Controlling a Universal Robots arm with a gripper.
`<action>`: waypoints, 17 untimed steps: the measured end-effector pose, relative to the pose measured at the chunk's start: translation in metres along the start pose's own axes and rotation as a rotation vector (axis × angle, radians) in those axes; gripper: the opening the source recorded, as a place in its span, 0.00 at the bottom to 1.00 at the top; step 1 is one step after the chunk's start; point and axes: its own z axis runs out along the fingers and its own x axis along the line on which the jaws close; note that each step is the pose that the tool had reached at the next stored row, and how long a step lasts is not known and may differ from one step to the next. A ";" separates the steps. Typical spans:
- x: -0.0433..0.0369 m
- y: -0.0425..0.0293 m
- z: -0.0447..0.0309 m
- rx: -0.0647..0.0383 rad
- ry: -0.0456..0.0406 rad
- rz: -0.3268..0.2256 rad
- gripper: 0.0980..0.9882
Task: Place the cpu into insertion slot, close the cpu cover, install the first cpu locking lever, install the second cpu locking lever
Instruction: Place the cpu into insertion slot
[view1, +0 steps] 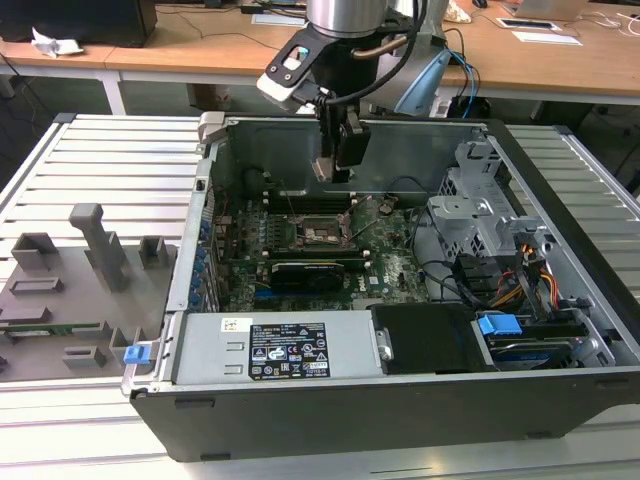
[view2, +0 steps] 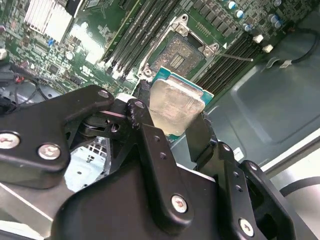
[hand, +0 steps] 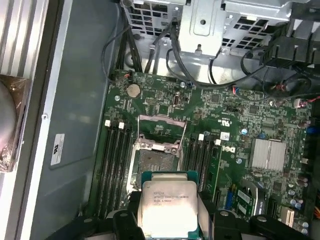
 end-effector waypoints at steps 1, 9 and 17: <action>0.0000 0.0000 0.0004 -0.002 -0.0045 0.052 0.48; -0.0003 -0.0004 0.0078 -0.003 -0.0084 0.095 0.48; -0.0005 -0.0007 0.0141 -0.004 -0.0100 0.115 0.48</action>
